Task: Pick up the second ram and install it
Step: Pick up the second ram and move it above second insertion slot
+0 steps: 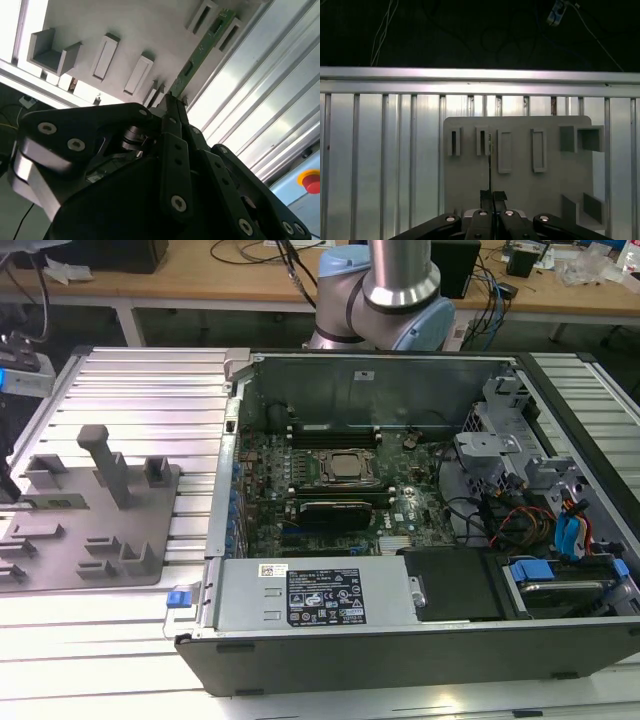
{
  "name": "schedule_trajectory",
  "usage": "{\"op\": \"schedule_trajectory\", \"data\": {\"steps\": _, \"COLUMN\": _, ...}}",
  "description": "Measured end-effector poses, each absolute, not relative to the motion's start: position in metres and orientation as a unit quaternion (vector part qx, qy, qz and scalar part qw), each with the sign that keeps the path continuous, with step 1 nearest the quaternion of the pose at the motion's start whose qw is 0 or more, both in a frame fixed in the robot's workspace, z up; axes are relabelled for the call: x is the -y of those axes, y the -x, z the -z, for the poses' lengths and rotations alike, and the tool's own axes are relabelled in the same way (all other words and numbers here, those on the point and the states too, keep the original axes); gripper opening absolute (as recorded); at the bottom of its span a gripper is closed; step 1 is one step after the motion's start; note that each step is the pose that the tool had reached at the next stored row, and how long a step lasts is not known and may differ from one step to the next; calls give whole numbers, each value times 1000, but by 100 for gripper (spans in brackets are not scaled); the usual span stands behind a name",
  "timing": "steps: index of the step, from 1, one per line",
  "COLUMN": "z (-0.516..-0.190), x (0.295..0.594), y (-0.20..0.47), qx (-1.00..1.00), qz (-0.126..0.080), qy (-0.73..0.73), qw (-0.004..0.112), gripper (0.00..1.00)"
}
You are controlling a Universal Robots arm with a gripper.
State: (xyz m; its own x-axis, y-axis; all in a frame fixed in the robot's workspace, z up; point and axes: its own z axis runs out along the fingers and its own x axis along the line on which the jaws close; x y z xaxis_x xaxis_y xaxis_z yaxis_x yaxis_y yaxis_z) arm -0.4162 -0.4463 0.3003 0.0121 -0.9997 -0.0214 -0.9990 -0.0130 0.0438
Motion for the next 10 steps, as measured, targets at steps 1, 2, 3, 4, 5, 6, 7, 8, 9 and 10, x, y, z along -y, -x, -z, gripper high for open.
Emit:
{"op": "schedule_trajectory", "data": {"steps": 1, "z": -302, "x": 446, "y": 416, "qx": 702, "qz": 23, "qy": -711, "qw": 8, "gripper": 9}}
{"op": "schedule_trajectory", "data": {"steps": 2, "z": -305, "x": 446, "y": 416, "qx": 702, "qz": 23, "qy": -711, "qw": 8, "gripper": 9}}
{"op": "schedule_trajectory", "data": {"steps": 3, "z": -309, "x": 446, "y": 416, "qx": 702, "qz": 23, "qy": -711, "qw": 8, "gripper": 9}}
{"op": "schedule_trajectory", "data": {"steps": 4, "z": -312, "x": 446, "y": 416, "qx": 702, "qz": 23, "qy": -711, "qw": 8, "gripper": 9}}
{"op": "schedule_trajectory", "data": {"steps": 5, "z": -314, "x": 446, "y": 416, "qx": 702, "qz": 23, "qy": -711, "qw": 8, "gripper": 9}}
{"op": "schedule_trajectory", "data": {"steps": 6, "z": -317, "x": 446, "y": 416, "qx": 702, "qz": 23, "qy": -711, "qw": 8, "gripper": 9}}
{"op": "schedule_trajectory", "data": {"steps": 7, "z": -321, "x": 446, "y": 416, "qx": 702, "qz": 23, "qy": -711, "qw": 8, "gripper": 9}}
{"op": "schedule_trajectory", "data": {"steps": 8, "z": -324, "x": 445, "y": 416, "qx": 702, "qz": 23, "qy": -711, "qw": 8, "gripper": 9}}
{"op": "schedule_trajectory", "data": {"steps": 9, "z": -326, "x": 445, "y": 416, "qx": 702, "qz": 23, "qy": -711, "qw": 8, "gripper": 9}}
{"op": "schedule_trajectory", "data": {"steps": 10, "z": -328, "x": 445, "y": 416, "qx": 702, "qz": 23, "qy": -711, "qw": 8, "gripper": 9}}
